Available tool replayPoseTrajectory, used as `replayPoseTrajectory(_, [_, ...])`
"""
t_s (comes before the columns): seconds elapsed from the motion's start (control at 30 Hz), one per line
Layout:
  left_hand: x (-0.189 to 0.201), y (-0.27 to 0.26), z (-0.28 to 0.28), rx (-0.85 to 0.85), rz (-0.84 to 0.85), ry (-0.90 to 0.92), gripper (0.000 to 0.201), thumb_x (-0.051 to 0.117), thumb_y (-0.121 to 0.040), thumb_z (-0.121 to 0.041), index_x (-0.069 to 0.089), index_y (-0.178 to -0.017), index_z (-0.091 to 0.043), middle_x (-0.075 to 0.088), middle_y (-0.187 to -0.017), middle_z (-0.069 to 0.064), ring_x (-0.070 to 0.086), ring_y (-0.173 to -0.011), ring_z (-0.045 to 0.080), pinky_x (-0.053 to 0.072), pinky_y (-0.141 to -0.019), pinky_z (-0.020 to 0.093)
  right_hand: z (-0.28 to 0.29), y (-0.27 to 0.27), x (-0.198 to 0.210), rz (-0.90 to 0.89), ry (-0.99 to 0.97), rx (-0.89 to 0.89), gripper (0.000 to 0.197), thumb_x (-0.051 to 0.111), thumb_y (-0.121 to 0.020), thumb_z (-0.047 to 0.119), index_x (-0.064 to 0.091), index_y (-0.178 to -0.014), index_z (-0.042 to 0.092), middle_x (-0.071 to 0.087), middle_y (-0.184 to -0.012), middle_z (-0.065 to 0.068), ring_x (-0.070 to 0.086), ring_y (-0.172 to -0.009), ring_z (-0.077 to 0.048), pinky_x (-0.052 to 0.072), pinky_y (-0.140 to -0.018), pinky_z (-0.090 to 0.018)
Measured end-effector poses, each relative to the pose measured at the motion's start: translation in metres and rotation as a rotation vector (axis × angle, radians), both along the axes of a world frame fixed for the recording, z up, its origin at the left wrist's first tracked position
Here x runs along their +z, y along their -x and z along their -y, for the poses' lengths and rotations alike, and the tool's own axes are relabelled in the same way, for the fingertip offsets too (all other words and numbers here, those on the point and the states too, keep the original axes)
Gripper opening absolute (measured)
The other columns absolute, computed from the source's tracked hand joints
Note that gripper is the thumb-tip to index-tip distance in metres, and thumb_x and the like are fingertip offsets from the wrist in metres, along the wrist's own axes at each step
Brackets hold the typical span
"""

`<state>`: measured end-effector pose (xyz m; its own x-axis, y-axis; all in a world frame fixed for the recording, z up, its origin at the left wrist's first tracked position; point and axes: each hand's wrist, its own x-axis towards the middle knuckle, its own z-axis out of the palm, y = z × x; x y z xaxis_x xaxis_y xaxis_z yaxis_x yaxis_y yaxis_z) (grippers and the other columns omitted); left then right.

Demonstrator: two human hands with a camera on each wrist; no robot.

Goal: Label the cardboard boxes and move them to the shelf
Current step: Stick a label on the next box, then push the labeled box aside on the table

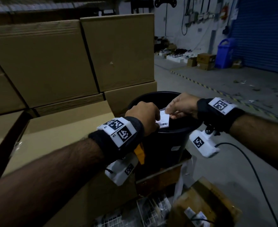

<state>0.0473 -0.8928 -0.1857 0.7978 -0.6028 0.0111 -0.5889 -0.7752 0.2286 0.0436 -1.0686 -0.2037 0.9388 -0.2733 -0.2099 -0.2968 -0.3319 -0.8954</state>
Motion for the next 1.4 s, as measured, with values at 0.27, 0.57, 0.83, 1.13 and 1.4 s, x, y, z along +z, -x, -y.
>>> replayPoseTrajectory(0.27, [0.01, -0.002, -0.012, -0.007, 0.019, -0.019, 0.025, 0.073, -0.079, -0.037, 0.067, -0.103, -0.03, 0.065, -0.106, 0.0, 0.062, -0.096, 0.023, 0.055, -0.081, 0.039, -0.009, -0.001, 0.002, 0.033, 0.174, 0.04, 0.005, 0.06, -0.086, -0.01, 0.064, -0.083, -0.008, 0.066, -0.07, -0.016, 0.062, -0.049, -0.017, 0.052, -0.048, -0.024])
replayPoseTrajectory(0.57, [0.054, 0.004, -0.072, 0.051, 0.094, 0.031, 0.039, 0.072, -0.081, -0.043, 0.068, -0.112, -0.02, 0.069, -0.105, 0.0, 0.064, -0.095, 0.019, 0.056, -0.084, 0.038, -0.052, 0.011, 0.032, 0.328, 0.47, 0.238, 0.014, 0.07, -0.087, 0.024, 0.073, -0.087, 0.011, 0.074, -0.08, -0.007, 0.068, -0.069, -0.018, 0.057, -0.071, -0.032])
replayPoseTrajectory(0.83, [0.053, 0.017, -0.188, 0.219, 0.009, -0.116, 0.053, 0.062, -0.082, -0.047, 0.052, -0.128, -0.022, 0.06, -0.122, -0.004, 0.058, -0.105, 0.008, 0.051, -0.087, 0.023, -0.15, 0.005, 0.049, 0.343, 0.85, 0.745, 0.04, 0.055, -0.093, 0.045, 0.062, -0.125, 0.022, 0.065, -0.119, 0.003, 0.056, -0.099, -0.005, 0.041, -0.08, -0.023])
replayPoseTrajectory(1.13, [0.019, 0.043, -0.263, 0.299, -0.285, -0.32, 0.127, 0.05, -0.052, -0.083, 0.003, -0.152, -0.02, 0.011, -0.159, 0.0, 0.02, -0.143, 0.016, 0.021, -0.117, 0.032, -0.245, -0.022, 0.025, 0.209, 1.27, 1.192, 0.073, 0.028, -0.098, 0.056, 0.01, -0.153, 0.013, 0.008, -0.161, -0.007, 0.013, -0.146, -0.021, 0.016, -0.118, -0.037])
replayPoseTrajectory(1.4, [-0.015, 0.04, -0.288, 0.22, -0.159, -0.218, 0.127, 0.049, -0.062, -0.082, -0.021, -0.148, -0.021, -0.027, -0.151, -0.012, -0.024, -0.128, -0.002, -0.015, -0.107, 0.026, -0.252, -0.036, 0.013, 0.201, 1.21, 1.186, 0.067, 0.02, -0.1, 0.052, -0.003, -0.154, 0.02, -0.007, -0.161, 0.001, -0.003, -0.148, -0.015, 0.004, -0.118, -0.039])
